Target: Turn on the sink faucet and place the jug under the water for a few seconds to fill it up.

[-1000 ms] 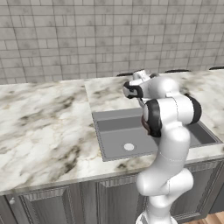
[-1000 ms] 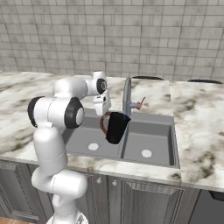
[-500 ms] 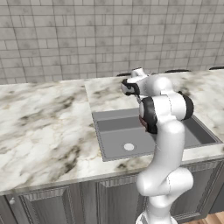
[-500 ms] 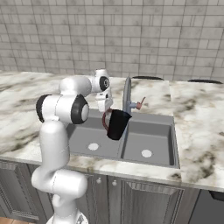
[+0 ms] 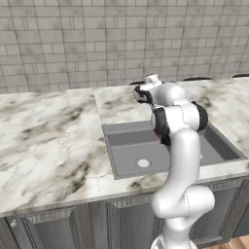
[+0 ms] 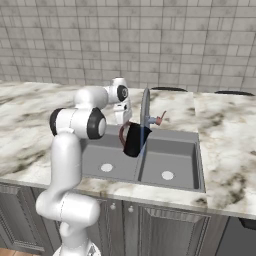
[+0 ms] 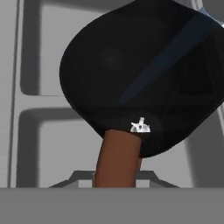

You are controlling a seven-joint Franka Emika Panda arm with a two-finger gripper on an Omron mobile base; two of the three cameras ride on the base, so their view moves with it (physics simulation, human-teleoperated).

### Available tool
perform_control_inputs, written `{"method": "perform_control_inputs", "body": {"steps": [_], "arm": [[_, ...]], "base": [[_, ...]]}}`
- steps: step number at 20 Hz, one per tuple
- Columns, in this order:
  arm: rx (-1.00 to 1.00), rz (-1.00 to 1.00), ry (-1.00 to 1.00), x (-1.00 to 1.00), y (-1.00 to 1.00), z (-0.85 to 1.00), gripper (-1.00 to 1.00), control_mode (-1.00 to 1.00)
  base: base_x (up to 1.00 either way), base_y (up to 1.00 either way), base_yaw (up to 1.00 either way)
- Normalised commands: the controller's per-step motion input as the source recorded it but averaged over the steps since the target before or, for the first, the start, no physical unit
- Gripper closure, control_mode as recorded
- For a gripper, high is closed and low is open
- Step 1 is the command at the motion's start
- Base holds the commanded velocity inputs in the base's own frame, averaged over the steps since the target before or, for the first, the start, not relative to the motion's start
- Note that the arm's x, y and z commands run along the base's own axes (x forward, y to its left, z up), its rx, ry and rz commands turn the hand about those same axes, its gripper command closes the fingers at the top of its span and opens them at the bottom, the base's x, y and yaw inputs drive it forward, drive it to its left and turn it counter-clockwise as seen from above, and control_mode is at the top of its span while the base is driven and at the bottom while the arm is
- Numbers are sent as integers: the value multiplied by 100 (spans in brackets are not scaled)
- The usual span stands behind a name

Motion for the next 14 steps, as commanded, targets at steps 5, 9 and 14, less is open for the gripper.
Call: {"method": "perform_control_inputs", "body": {"steps": [5,9,14], "arm": [[-1,0,0,21,-14,-17,100,-100],[0,0,0,23,-17,-14,100,-100],[0,0,0,-17,-7,-1,100,-100]], "base": [[0,0,0],[0,0,0],[0,0,0]]}}
